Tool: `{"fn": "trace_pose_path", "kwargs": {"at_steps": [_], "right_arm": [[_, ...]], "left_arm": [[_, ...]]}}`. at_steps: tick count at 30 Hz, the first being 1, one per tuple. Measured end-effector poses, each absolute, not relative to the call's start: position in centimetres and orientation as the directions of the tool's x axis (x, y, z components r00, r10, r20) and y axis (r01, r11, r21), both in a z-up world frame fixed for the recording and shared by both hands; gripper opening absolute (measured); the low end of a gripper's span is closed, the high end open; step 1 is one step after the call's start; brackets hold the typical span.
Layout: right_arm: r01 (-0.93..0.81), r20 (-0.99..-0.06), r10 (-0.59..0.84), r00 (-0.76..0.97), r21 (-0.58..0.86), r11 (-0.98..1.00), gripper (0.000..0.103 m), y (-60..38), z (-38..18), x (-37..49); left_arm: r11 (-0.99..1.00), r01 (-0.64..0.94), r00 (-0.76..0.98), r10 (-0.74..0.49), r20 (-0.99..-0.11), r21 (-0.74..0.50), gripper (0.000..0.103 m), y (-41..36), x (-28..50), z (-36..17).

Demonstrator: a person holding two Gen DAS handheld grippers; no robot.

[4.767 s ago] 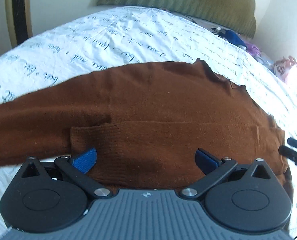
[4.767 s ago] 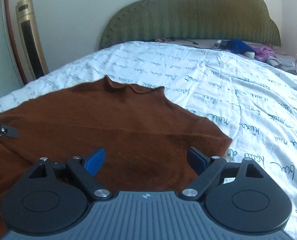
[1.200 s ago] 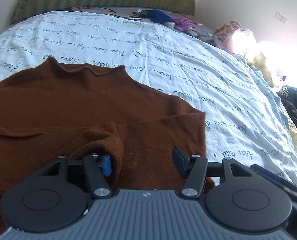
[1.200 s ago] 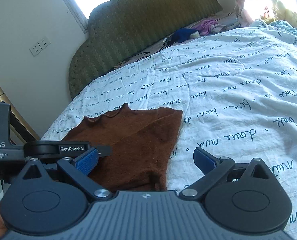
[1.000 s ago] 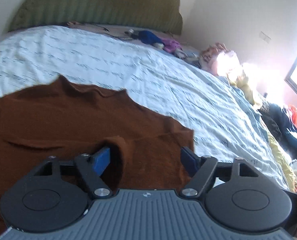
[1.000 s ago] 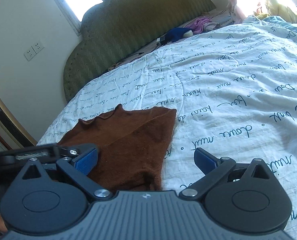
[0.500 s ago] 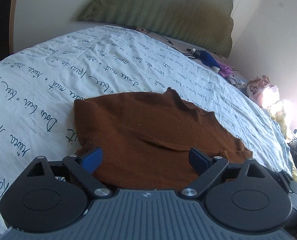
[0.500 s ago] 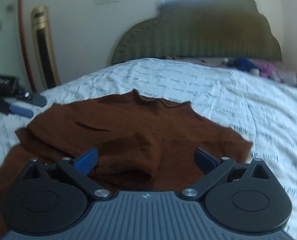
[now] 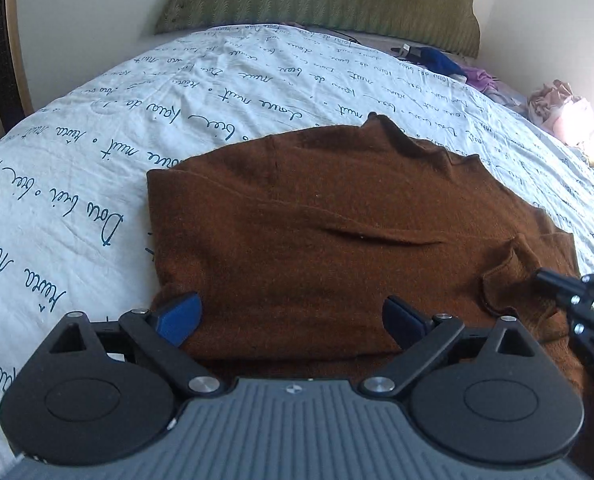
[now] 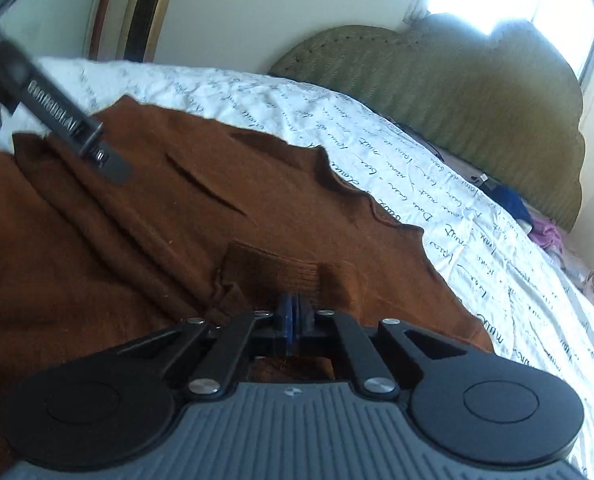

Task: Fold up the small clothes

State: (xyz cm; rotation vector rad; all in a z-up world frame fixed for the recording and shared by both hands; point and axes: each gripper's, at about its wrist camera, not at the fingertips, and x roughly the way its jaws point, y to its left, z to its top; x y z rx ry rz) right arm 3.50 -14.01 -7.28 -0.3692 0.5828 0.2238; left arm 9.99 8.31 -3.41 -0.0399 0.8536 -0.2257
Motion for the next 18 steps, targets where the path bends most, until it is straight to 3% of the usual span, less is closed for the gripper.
{"fn": "trace_pose_path", "kwargs": {"at_steps": [5,9,10,11,12,13,15,17,18], "right_arm": [[-0.134,-0.533,-0.030,0.845,-0.266,0.955,0.002,-18.7,-6.1,3.8],[-0.326,-0.513,0.126,0.849,-0.320,0.890,0.015,-15.1,-6.2,1.1],[-0.346,-0.509,0.142,0.849,-0.333,0.877,0.037,-13.1,-6.8,0.8],[-0.346,-0.514,0.142,0.846,-0.327,0.879,0.082,-12.5,-7.1,1.0],[-0.346,-0.514,0.142,0.846,-0.327,0.879,0.100,-12.5,-7.1,1.0],[-0.359,-0.518,0.159,0.841,-0.312,0.880,0.101,-12.1,-7.3,1.2],[-0.371,-0.540,0.158,0.827,-0.312,0.875,0.093,-11.3,-7.8,1.7],[-0.355,-0.552,0.134,0.823,-0.315,0.880,0.007,-11.3,-8.0,2.0],[-0.354,-0.590,0.143,0.795,-0.259,0.899,0.007,-12.3,-8.2,2.6]], "left_arm": [[0.965,0.179,0.625,-0.262,-0.736,-0.191,0.100,9.3,9.8,-3.3],[0.964,0.178,0.626,-0.266,-0.733,-0.197,0.102,9.3,9.9,-3.5],[0.965,0.180,0.627,-0.262,-0.733,-0.190,0.103,9.1,9.9,-3.6],[0.967,0.184,0.629,-0.255,-0.734,-0.178,0.103,8.9,9.8,-3.6],[0.968,0.189,0.631,-0.246,-0.736,-0.162,0.103,8.6,9.7,-3.7],[0.970,0.194,0.632,-0.239,-0.737,-0.148,0.103,8.5,9.7,-3.7],[0.972,0.198,0.637,-0.227,-0.737,-0.128,0.103,8.2,9.6,-3.8],[0.973,0.203,0.640,-0.220,-0.736,-0.115,0.103,8.0,9.5,-4.0],[0.973,0.206,0.643,-0.215,-0.735,-0.105,0.103,7.9,9.4,-4.1]]}}
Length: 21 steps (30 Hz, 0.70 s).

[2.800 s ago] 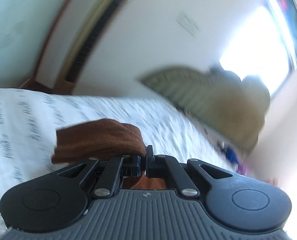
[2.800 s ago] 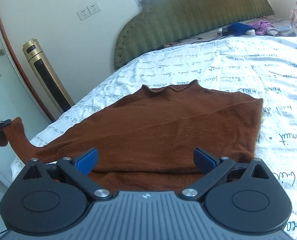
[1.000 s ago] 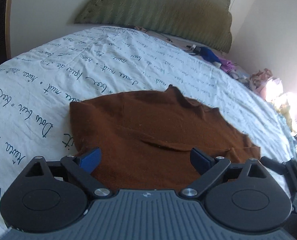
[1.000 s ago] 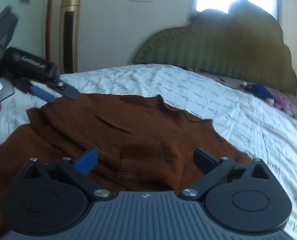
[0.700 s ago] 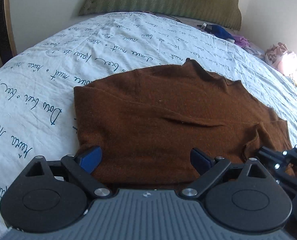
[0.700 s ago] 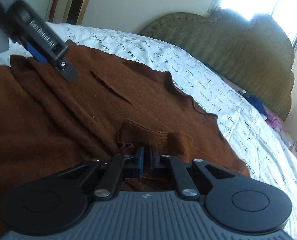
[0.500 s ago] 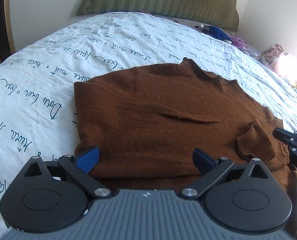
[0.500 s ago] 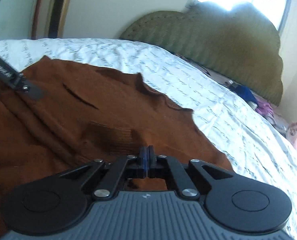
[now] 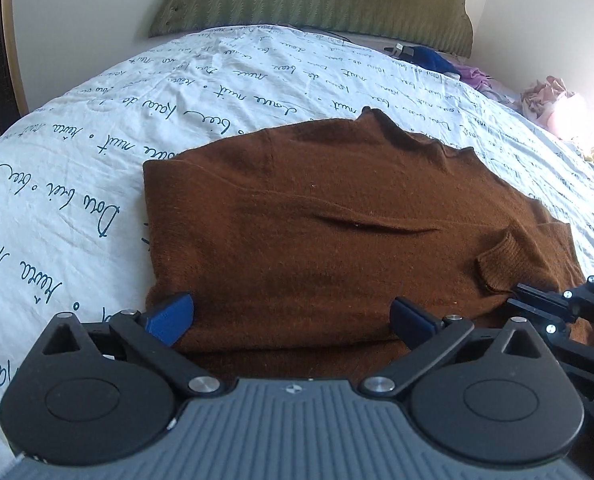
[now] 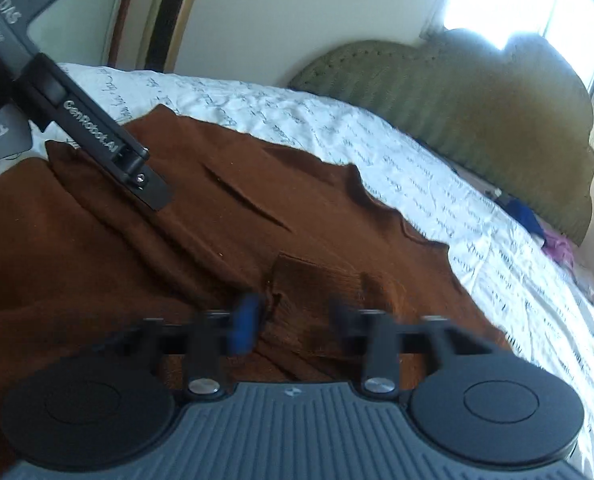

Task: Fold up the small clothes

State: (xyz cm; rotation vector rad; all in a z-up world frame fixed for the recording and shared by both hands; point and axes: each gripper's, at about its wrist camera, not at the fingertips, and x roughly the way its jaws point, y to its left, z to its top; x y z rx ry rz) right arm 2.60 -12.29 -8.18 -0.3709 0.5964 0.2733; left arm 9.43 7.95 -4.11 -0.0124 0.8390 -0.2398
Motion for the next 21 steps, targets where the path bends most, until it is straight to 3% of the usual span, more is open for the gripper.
{"fn": "trace_pose_path", "kwargs": {"at_steps": [3,6,9,12,17,21], "right_arm": [[-0.356,-0.595,0.145,0.790,-0.254,0.899,0.007,-12.9,-8.3,2.5],[-0.331,-0.588,0.215,0.780,-0.095,0.939,0.007,-15.1,-6.8,2.3],[-0.306,-0.594,0.204,0.778,-0.076,0.949,0.007,-16.3,-6.8,2.6],[-0.259,-0.588,0.237,0.774,0.048,0.965,0.004,-19.3,-6.3,3.1],[-0.106,-0.535,0.182,0.825,0.171,0.980,0.003,-26.7,-4.5,3.5],[-0.003,-0.583,0.145,0.799,0.237,0.971,0.003,-31.6,-5.7,4.0]], "left_arm": [[0.973,0.214,0.648,-0.203,-0.734,-0.080,0.103,7.7,9.3,-4.4],[0.974,0.211,0.647,-0.200,-0.736,-0.079,0.103,7.9,9.3,-4.6],[0.975,0.207,0.644,-0.201,-0.739,-0.085,0.103,8.0,9.5,-4.6],[0.974,0.207,0.640,-0.202,-0.741,-0.087,0.103,8.0,9.5,-4.5],[0.970,0.199,0.619,-0.233,-0.750,-0.137,0.103,8.6,9.5,-3.8],[0.965,0.203,0.605,-0.255,-0.754,-0.164,0.103,9.2,9.4,-3.6]]}}
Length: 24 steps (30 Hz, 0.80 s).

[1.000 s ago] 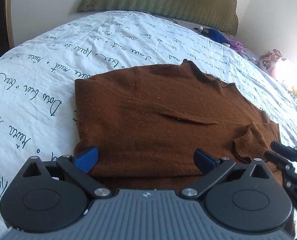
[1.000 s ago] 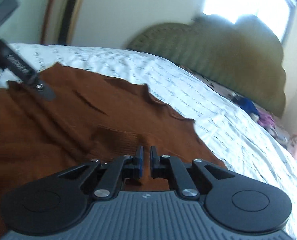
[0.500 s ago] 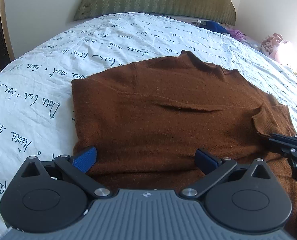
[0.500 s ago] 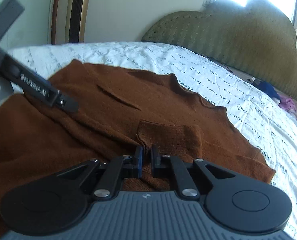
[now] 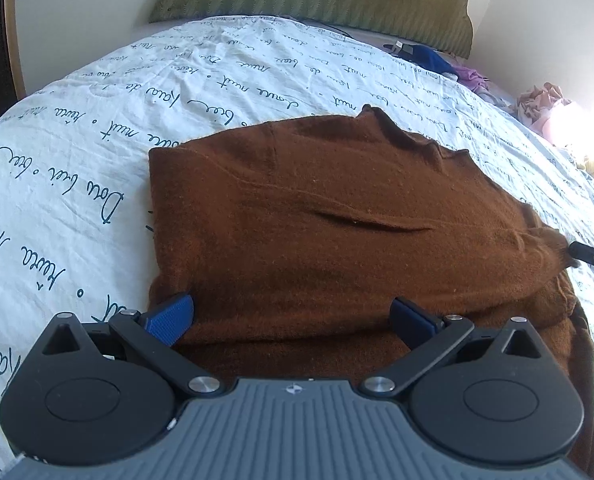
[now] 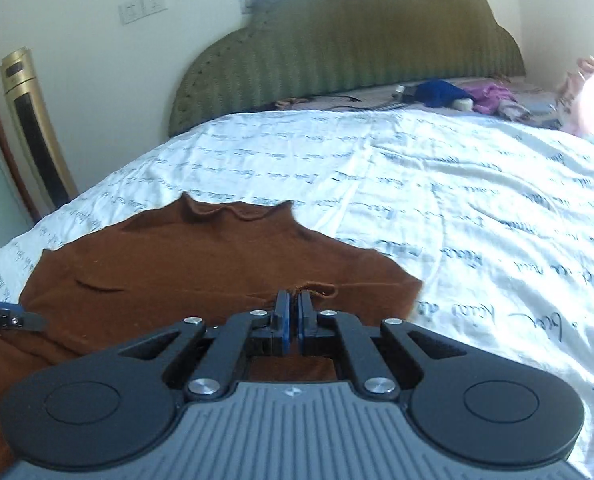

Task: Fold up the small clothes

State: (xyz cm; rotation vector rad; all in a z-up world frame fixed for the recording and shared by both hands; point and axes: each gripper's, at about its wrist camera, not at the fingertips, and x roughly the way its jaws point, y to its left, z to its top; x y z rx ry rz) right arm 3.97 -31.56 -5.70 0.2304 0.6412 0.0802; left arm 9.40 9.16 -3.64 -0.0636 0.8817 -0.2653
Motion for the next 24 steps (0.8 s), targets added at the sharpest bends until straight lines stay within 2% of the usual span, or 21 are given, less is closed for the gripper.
{"fn": "trace_pose_path", "kwargs": {"at_steps": [1,3,6,9,10,13,15,17,18,19,23,24], "right_arm": [[-0.003,-0.583,0.145,0.799,0.237,0.971,0.003,-31.6,-5.7,4.0],[0.085,-0.657,0.144,0.740,0.303,0.949,0.004,-33.5,-8.0,3.9],[0.111,-0.638,0.106,0.763,0.291,0.950,0.005,-33.7,-7.7,2.5],[0.010,-0.546,0.179,0.818,0.326,0.945,0.005,-32.5,-6.3,0.9],[-0.055,-0.543,0.226,0.809,0.313,0.948,0.005,-30.4,-5.6,2.0],[-0.114,-0.556,0.247,0.794,0.263,0.958,0.005,-27.4,-5.3,3.9],[-0.160,-0.584,0.218,0.782,0.150,0.976,0.005,-24.0,-5.7,6.0],[-0.174,-0.632,0.129,0.764,-0.009,0.985,0.007,-21.2,-6.8,7.2],[-0.172,-0.680,0.059,0.731,-0.100,0.980,0.007,-20.3,-7.9,7.6],[-0.180,-0.688,0.037,0.725,-0.137,0.974,0.007,-20.3,-8.5,7.3],[-0.114,-0.671,0.029,0.741,-0.084,0.990,0.008,-23.7,-8.1,4.3],[-0.105,-0.674,0.085,0.734,0.010,0.994,0.009,-25.6,-7.4,3.6]], "left_arm": [[0.966,0.208,0.602,-0.252,-0.758,-0.155,0.103,9.1,9.2,-3.6],[0.963,0.236,0.589,-0.251,-0.768,-0.133,0.103,9.2,8.7,-3.3],[0.961,0.235,0.578,-0.257,-0.775,-0.143,0.103,10.2,7.8,-2.0],[0.948,0.205,0.609,-0.318,-0.726,-0.244,0.103,11.4,8.4,-0.1],[0.944,0.194,0.610,-0.329,-0.721,-0.267,0.103,11.2,9.2,0.2],[0.935,0.189,0.604,-0.352,-0.715,-0.300,0.103,9.4,11.9,-0.5],[0.960,0.172,0.594,-0.281,-0.753,-0.222,0.103,7.6,13.3,-2.0],[0.972,0.182,0.562,-0.225,-0.796,-0.146,0.103,6.7,13.6,-3.8],[0.972,0.209,0.578,-0.210,-0.789,-0.105,0.103,6.5,12.9,-4.3],[0.969,0.239,0.598,-0.198,-0.777,-0.063,0.103,6.3,12.0,-4.5],[0.955,0.297,0.636,-0.196,-0.746,0.003,0.103,7.0,9.1,-4.7],[0.953,0.302,0.637,-0.204,-0.744,-0.003,0.103,7.3,8.7,-4.4]]}}
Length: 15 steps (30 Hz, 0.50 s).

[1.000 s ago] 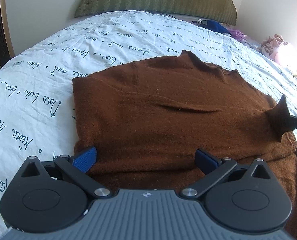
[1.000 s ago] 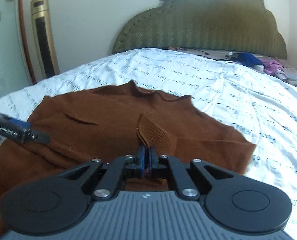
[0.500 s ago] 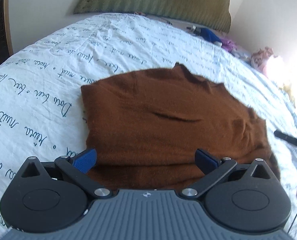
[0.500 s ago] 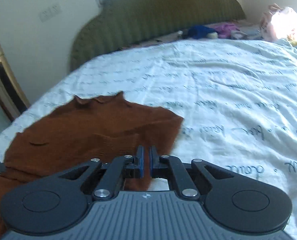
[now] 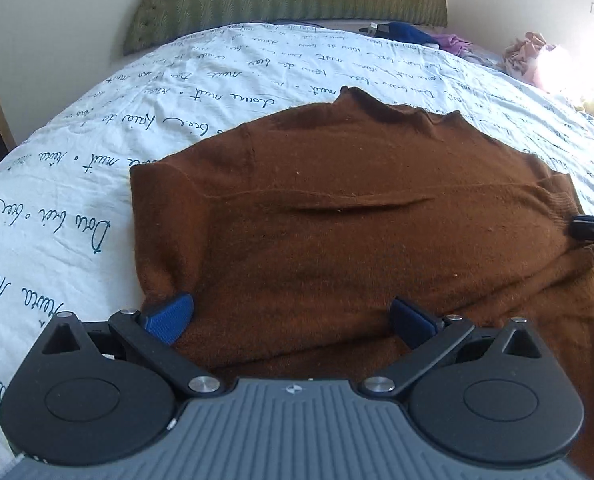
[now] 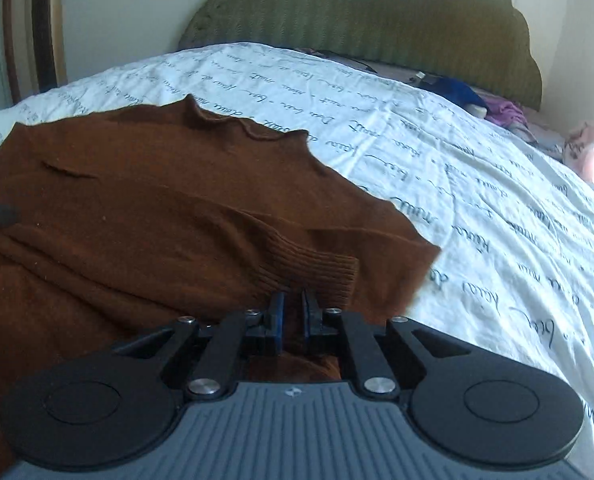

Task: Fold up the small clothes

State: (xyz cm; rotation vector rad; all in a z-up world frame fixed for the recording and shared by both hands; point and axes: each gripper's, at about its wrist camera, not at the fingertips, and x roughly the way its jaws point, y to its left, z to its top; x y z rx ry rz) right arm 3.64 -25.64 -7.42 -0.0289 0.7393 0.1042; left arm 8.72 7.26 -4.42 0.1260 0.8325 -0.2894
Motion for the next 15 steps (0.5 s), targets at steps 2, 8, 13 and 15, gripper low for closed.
{"fn": "trace_pose_path", "kwargs": {"at_steps": [2,8,13,15], "right_arm": [[-0.050,-0.663,0.077,0.745,0.060,0.997,0.026,-27.0,-6.4,3.2],[-0.128,-0.577,0.178,0.797,0.126,0.984,0.091,-26.4,-4.8,2.4],[-0.248,-0.701,0.163,0.695,-0.021,0.969,0.093,-21.8,-8.0,3.5],[-0.218,-0.695,0.132,0.707,-0.037,0.975,0.095,-22.6,-8.4,2.4]], "left_arm": [[0.958,0.286,0.632,-0.213,-0.745,-0.032,0.103,8.1,8.1,-3.5],[0.973,0.214,0.612,-0.206,-0.763,-0.090,0.103,10.5,8.3,-3.3],[0.976,0.214,0.599,-0.155,-0.785,-0.029,0.103,11.1,7.4,-4.4],[0.978,0.189,0.583,-0.182,-0.792,-0.086,0.103,12.4,6.1,-3.2]]}}
